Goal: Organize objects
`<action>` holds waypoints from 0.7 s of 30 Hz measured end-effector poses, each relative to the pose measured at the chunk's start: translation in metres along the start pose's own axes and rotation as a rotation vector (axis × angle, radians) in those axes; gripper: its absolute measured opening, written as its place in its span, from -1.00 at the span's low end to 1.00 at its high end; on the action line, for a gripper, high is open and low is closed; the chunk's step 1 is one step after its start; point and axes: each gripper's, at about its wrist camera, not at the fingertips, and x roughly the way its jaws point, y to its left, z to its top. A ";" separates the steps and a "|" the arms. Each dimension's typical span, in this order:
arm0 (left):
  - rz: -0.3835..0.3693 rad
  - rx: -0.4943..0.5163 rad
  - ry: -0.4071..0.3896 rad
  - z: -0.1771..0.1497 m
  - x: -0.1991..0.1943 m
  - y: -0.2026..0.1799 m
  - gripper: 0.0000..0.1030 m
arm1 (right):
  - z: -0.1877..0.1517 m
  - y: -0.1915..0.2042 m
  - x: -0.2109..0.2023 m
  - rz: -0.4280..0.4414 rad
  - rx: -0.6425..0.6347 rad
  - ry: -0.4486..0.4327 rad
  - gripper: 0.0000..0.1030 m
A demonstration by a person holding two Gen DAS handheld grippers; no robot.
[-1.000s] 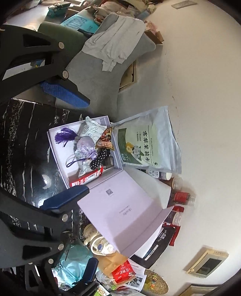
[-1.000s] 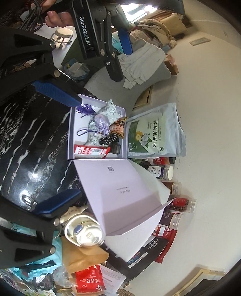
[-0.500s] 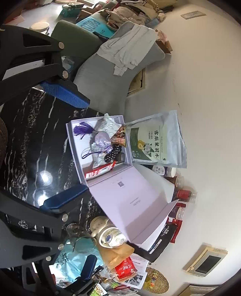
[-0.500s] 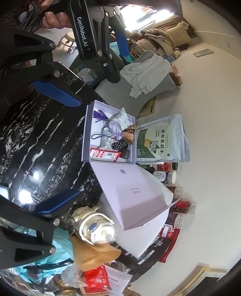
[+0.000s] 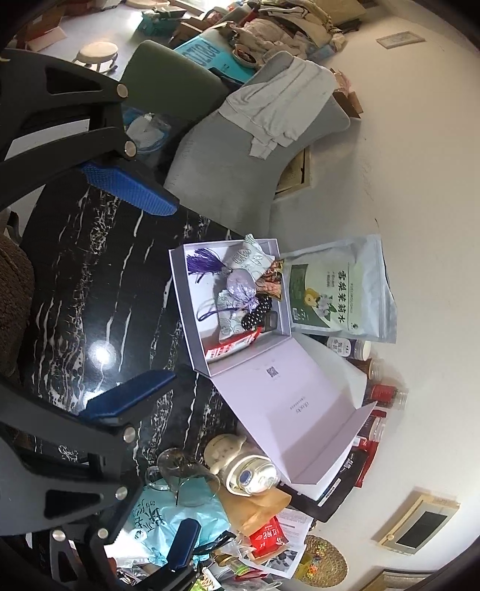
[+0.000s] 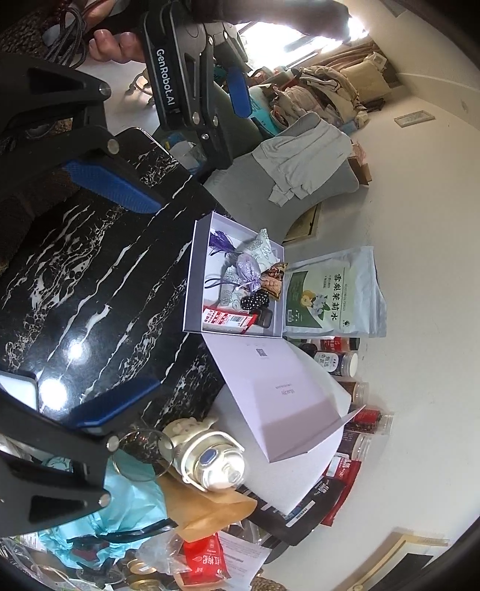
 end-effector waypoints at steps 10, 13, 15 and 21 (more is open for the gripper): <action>0.027 -0.008 0.005 -0.009 -0.005 0.007 0.65 | -0.004 0.006 -0.003 0.020 0.000 -0.010 0.76; 0.030 -0.016 0.012 -0.012 -0.006 0.009 0.65 | -0.006 0.009 -0.003 0.023 -0.002 -0.010 0.76; 0.040 -0.025 0.012 -0.015 -0.007 0.011 0.65 | -0.008 0.010 -0.004 0.024 -0.006 -0.010 0.76; 0.046 -0.036 0.008 -0.023 -0.013 0.012 0.65 | -0.012 0.014 -0.007 0.018 -0.022 -0.013 0.76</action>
